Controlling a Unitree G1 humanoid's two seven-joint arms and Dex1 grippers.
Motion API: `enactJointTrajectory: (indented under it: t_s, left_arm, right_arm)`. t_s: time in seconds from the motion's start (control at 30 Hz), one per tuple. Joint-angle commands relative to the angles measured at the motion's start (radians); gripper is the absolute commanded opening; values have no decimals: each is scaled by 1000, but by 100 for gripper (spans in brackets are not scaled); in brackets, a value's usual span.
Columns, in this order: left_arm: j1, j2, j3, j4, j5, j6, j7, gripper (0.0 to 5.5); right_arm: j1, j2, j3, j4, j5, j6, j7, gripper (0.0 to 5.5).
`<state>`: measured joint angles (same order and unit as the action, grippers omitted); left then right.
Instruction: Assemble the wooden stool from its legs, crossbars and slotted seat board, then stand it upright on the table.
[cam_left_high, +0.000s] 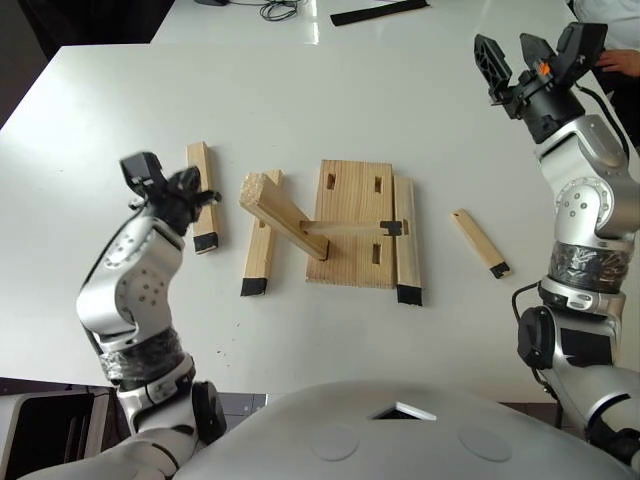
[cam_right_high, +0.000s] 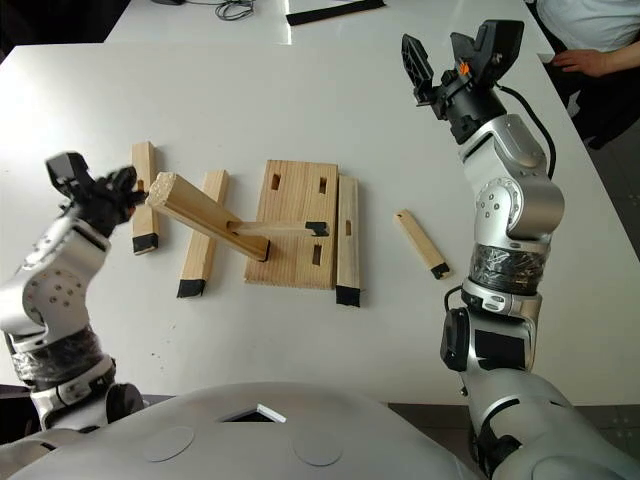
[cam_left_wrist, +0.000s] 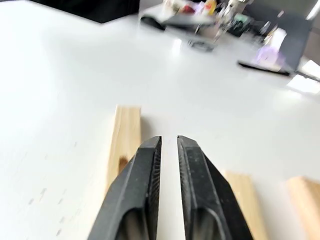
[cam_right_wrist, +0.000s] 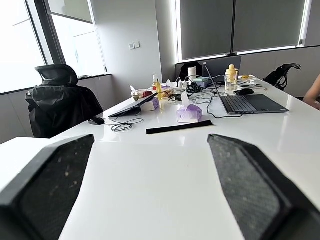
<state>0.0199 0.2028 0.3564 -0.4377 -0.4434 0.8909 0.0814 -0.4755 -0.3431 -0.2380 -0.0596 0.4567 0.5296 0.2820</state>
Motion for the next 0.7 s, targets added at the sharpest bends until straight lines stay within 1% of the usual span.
enactJointTrajectory:
  t_s: [0.03, 0.13, 0.3, 0.43, 0.47, 0.63, 0.7]
  left_arm:
    - [56, -34, -86, 3, 119, -82, 54, 137]
    - [66, -56, -115, -1, 179, -108, 89, 182]
    - [56, -90, -134, -25, 209, -116, 109, 259]
    - [48, -81, -135, -6, 218, -100, 90, 326]
    - [43, -77, -127, 8, 215, -88, 83, 336]
    - [3, -20, -87, 75, 214, -48, 45, 336]
    - [-12, -4, -89, 92, 215, -24, 36, 336]
  right_arm:
    - [4, 14, 14, 7, -16, -11, -4, 418]
    - [4, 20, 19, 16, -24, -18, -3, 418]
    - [14, 25, 25, 14, -31, -20, 7, 418]
    - [32, 30, 21, 6, -31, -22, 2, 418]
    - [35, 33, 22, 4, -31, -24, 1, 418]
    - [47, 45, 19, 5, -29, -30, -8, 418]
    - [54, 51, 19, 4, -31, -34, -12, 418]
